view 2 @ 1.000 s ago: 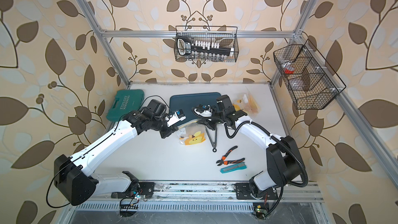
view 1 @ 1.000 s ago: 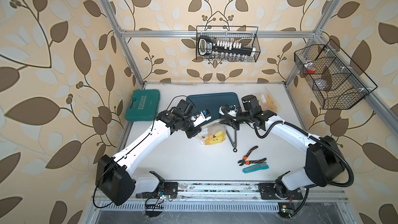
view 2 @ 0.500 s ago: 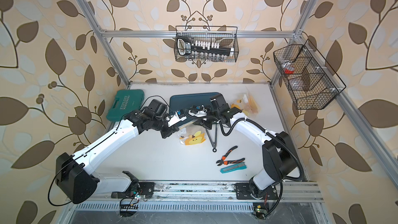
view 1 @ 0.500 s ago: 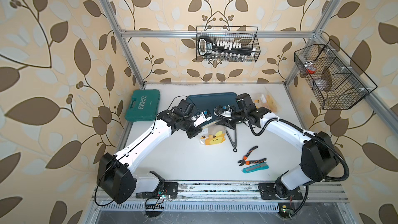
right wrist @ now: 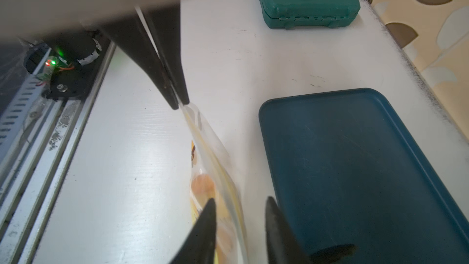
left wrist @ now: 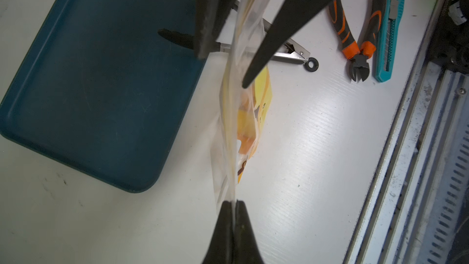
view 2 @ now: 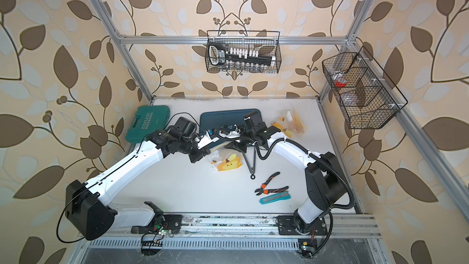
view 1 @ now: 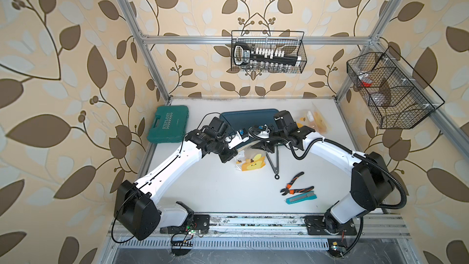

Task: Put the cookies into a resealable bag to prevent moisture
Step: Close the ziploc bag at the center of the board.

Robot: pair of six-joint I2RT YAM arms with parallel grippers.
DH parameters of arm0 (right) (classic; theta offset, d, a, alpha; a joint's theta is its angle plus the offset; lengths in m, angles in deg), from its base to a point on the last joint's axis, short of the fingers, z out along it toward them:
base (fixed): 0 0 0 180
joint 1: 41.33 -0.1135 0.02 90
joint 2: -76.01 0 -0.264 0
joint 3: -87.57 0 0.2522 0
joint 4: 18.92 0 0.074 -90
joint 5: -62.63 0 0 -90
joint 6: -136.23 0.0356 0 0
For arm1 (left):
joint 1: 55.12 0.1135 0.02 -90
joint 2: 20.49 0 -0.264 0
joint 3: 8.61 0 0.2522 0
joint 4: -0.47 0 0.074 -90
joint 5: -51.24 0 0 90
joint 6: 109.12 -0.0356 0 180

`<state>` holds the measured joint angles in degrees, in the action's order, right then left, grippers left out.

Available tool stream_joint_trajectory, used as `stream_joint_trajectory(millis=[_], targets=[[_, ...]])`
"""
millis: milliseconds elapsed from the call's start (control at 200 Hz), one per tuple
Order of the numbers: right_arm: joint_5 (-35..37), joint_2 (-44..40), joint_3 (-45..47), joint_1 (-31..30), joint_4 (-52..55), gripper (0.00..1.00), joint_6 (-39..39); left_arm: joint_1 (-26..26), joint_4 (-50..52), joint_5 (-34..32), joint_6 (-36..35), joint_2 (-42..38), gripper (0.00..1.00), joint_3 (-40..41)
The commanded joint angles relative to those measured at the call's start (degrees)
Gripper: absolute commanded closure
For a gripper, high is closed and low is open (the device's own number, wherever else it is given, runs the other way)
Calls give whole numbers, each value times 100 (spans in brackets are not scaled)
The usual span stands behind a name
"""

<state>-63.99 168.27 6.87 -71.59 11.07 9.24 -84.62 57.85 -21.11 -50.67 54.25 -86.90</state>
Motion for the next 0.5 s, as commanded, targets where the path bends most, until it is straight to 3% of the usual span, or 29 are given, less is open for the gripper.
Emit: stream_joint_trajectory(millis=[0,15,50,65,85,100,110,175,215,235,255,295,320,345,375,390,410,440,460,480,495], targets=[[-189,-230,268,262,-131,100,178,95,55,-195,70,23,100,-236],[-183,-252,303,291,-144,98,182,93,44,-202,78,27,100,-235],[-179,-285,384,350,-215,69,222,102,50,-230,87,40,100,-244],[-190,-307,426,373,-253,65,243,107,51,-235,88,48,100,-251],[-223,-333,473,407,-283,72,258,111,57,-241,96,57,100,-257],[-259,-345,505,427,-288,92,263,111,59,-248,94,65,100,-261],[-282,-355,513,443,-287,100,276,115,59,-252,96,66,100,-268],[-464,-425,594,565,-333,100,328,128,69,-237,97,75,100,-270],[-470,-488,703,613,-499,63,408,136,76,-225,88,76,100,-279],[-461,-526,752,633,-551,59,420,137,77,-216,89,76,100,-279],[-447,-553,784,648,-583,64,421,137,77,-218,89,80,100,-279],[-430,-599,805,682,-574,88,432,138,77,-216,95,84,100,-279],[-452,-615,820,718,-568,92,436,137,85,-217,92,85,100,-279],[-468,-635,839,752,-577,82,436,137,86,-218,91,85,100,-279],[-457,-659,864,788,-616,56,460,141,86,-213,90,85,100,-279],[-452,-670,892,811,-635,53,473,138,86,-213,96,85,100,-279],[-450,-681,904,819,-660,59,482,137,86,-213,96,76,100,-279],[-459,-693,903,835,-625,85,471,137,86,-214,96,77,100,-279],[-452,-693,897,838,-596,96,461,137,86,-208,96,75,100,-279],[-459,-701,900,839,-583,99,459,137,79,-203,93,76,100,-279],[-464,-709,900,838,-587,96,460,141,77,-189,94,74,100,-279]])
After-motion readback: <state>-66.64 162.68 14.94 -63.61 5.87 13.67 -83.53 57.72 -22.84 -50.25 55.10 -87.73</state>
